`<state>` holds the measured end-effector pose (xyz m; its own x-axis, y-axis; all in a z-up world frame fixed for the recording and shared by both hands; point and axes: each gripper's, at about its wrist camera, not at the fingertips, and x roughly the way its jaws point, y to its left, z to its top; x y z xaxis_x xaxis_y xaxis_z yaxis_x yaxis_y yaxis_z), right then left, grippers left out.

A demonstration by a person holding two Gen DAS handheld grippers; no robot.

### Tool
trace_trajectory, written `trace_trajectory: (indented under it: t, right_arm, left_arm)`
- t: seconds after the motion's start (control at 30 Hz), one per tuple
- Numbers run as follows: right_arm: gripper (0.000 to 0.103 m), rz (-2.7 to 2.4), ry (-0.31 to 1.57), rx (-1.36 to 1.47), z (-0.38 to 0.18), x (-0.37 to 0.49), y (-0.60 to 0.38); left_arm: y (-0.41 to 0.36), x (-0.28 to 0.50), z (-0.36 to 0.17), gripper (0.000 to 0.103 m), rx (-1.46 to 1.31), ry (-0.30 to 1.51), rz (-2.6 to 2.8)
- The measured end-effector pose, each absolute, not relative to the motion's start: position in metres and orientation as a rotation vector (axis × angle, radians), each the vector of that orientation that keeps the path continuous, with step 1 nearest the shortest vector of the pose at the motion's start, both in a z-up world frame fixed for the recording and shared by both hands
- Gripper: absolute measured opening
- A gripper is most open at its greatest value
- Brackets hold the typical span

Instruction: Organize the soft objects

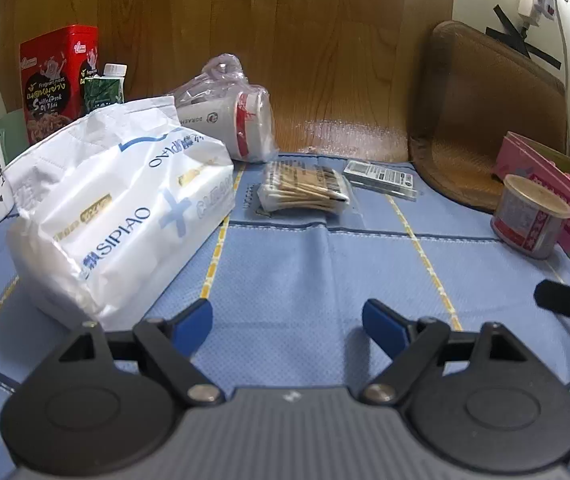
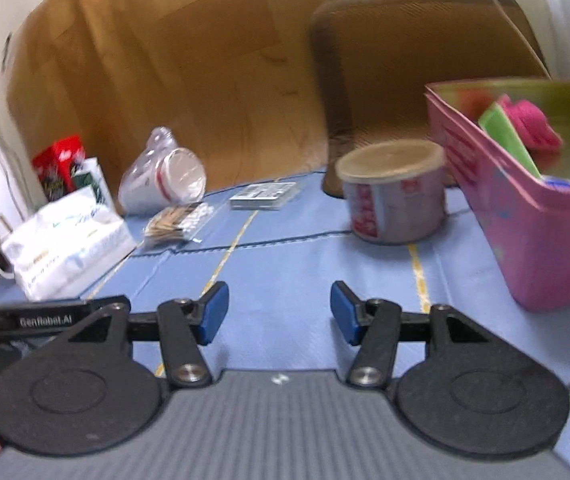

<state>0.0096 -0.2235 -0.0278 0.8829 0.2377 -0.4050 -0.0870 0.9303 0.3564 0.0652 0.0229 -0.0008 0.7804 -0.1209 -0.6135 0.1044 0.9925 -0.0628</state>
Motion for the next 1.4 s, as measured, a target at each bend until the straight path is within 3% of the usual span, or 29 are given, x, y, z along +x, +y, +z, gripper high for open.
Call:
trace_trajectory:
  t: [0.83, 1.0, 1.13, 1.27, 1.4]
  right_arm:
    - [0.059, 0.168, 0.463, 0.383, -0.028, 0.010, -0.225]
    - [0.059, 0.176, 0.482, 0.369, -0.029, 0.013, -0.224]
    - [0.059, 0.178, 0.481, 0.378, -0.029, 0.013, -0.226]
    - [0.059, 0.177, 0.479, 0.377, -0.029, 0.012, -0.226]
    - [0.059, 0.183, 0.470, 0.388, -0.028, 0.009, -0.228]
  left_arm:
    - [0.027, 0.064, 0.000, 0.090, -0.046, 0.660, -0.111]
    - [0.046, 0.058, 0.002, 0.092, -0.134, 0.589, 0.011]
    - [0.046, 0.049, 0.005, 0.092, -0.032, 0.569, 0.012]
    - [0.052, 0.035, -0.001, 0.090, 0.040, 0.665, -0.129]
    - [0.076, -0.014, -0.001, 0.093, 0.103, 0.669, -0.262]
